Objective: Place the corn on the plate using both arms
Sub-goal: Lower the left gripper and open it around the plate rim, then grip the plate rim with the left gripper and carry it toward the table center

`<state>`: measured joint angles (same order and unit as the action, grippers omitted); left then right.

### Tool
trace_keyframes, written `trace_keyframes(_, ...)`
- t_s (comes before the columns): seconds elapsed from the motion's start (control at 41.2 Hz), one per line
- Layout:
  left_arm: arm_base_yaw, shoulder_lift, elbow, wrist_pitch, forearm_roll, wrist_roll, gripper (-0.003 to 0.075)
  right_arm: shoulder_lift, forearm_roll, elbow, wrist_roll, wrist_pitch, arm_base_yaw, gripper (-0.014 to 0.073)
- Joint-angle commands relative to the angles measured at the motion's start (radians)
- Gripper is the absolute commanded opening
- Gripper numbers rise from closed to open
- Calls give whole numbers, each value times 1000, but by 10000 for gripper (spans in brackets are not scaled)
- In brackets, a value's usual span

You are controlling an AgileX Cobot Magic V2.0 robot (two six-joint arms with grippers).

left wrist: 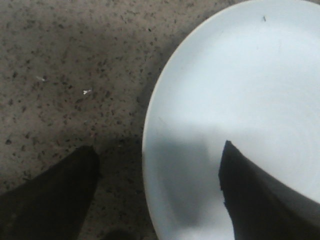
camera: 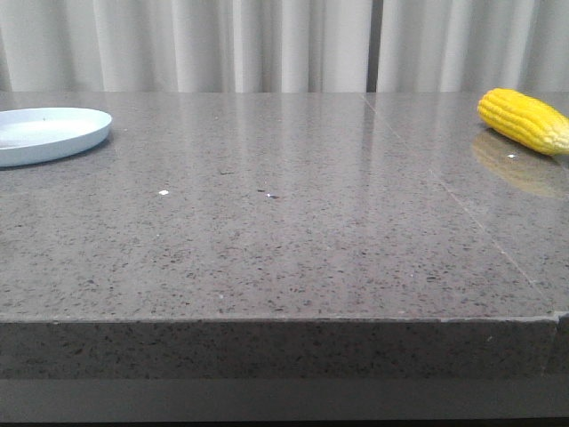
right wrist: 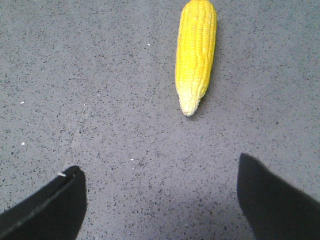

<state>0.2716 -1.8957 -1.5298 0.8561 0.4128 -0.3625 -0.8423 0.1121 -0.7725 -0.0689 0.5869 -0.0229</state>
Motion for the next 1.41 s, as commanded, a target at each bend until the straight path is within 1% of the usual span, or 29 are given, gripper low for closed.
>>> trace_keyframes(0.0,-3,43,-35,-10,32,-5,413,3,-7,-26,-5,-62,6,636)
trace_keyframes(0.073,-3,41,-35,-8,32,-5,302,3,-7,-26,-5,-62,6,636)
trace_keyframes(0.097,-3,41,-35,-8,32,-5,253,3,-7,-26,-5,-62,6,636)
trace_keyframes(0.121,-3,41,-35,-8,32,-5,229,3,-7,-26,-5,-62,6,636)
trace_keyframes(0.17,-3,41,-35,-8,32,-5,134,3,-7,-26,-5,-62,6,636)
trace_keyframes(0.194,-3,41,-35,-8,32,-5,112,3,-7,-26,-5,-62,6,636)
trace_keyframes(0.219,-3,41,-35,-8,32,-5,69,3,-7,-26,-5,-62,6,636)
trace_keyframes(0.292,-3,41,-35,-8,32,-5,-22,3,-7,-26,-5,-62,6,636)
trace_keyframes(0.486,-4,52,-35,7,50,-8,-20,3,-7,-26,-5,-62,6,636)
trace_keyframes(0.583,-9,73,-35,25,107,-62,-20,3,-7,-26,-5,-62,6,636)
trace_keyframes(0.656,-31,103,-35,30,135,-77,-20,3,-7,-26,-5,-62,6,636)
trace_keyframes(0.802,-107,142,-59,35,138,-81,-20,3,-7,-26,-5,-62,6,636)
trace_keyframes(0.923,-199,143,-135,93,138,-81,-20,3,-7,-26,-5,-62,6,636)
trace_keyframes(1.093,-332,143,-205,108,138,-81,-20,3,-7,-26,-5,-62,6,636)
trace_keyframes(1.215,-438,138,-214,90,138,-81,-20,3,-7,-26,-5,-62,6,636)
trace_keyframes(1.385,-539,106,-214,88,138,-77,-20,3,-7,-26,-5,-62,6,636)
